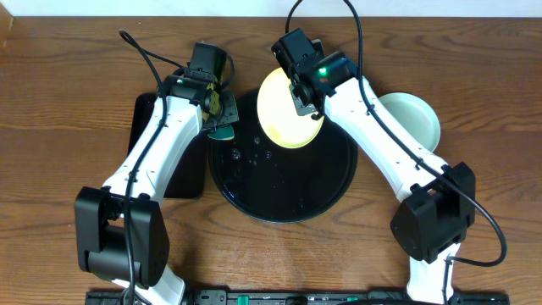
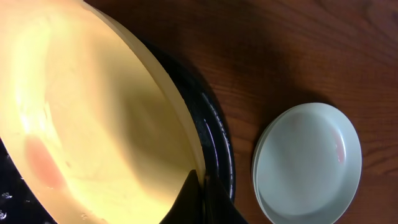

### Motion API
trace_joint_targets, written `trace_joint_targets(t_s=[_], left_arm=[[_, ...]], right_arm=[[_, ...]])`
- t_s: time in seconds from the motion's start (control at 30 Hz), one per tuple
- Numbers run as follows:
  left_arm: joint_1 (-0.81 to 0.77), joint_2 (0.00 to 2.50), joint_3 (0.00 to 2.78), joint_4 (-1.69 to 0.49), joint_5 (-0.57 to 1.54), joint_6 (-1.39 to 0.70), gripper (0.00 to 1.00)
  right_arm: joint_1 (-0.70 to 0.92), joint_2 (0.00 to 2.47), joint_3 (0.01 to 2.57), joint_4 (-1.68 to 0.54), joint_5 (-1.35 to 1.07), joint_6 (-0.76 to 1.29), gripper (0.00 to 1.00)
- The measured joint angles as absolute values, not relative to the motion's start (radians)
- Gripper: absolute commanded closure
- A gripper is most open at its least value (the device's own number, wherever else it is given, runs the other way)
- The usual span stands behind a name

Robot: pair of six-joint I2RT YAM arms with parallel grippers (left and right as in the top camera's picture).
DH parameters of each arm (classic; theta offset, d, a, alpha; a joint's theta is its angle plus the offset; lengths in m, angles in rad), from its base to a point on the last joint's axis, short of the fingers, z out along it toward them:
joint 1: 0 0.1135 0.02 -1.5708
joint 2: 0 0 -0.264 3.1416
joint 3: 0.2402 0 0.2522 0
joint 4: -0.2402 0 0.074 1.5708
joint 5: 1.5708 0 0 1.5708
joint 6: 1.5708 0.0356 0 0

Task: Clean dirty plates on tray and stack at the side

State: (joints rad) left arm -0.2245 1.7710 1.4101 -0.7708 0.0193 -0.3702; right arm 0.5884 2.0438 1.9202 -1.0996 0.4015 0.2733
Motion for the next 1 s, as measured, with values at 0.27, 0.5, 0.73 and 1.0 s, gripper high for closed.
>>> trace_joint_targets(t_s=[0.27, 0.5, 0.73, 1.0], left_arm=[[-0.224, 1.771, 1.410, -0.771, 0.019, -0.370, 0.92], [-0.224, 1.771, 1.410, -0.771, 0.019, -0.370, 0.92], [-0.224, 1.771, 1.410, -0.771, 0.019, -0.370, 0.92], [-0.224, 1.771, 1.410, -0.770, 0.019, -0.370, 0.92]], right_arm=[[0.589, 2.044, 1.920, -1.100, 0.402, 0.273, 0.99], [0.589, 2.044, 1.920, -1.100, 0.406, 0.273, 0.99], [0.591, 2.044, 1.920, -1.101, 0.456, 0.273, 0.99], [0.633, 2.043, 1.920, -1.098, 0.583, 0.273, 0.99]])
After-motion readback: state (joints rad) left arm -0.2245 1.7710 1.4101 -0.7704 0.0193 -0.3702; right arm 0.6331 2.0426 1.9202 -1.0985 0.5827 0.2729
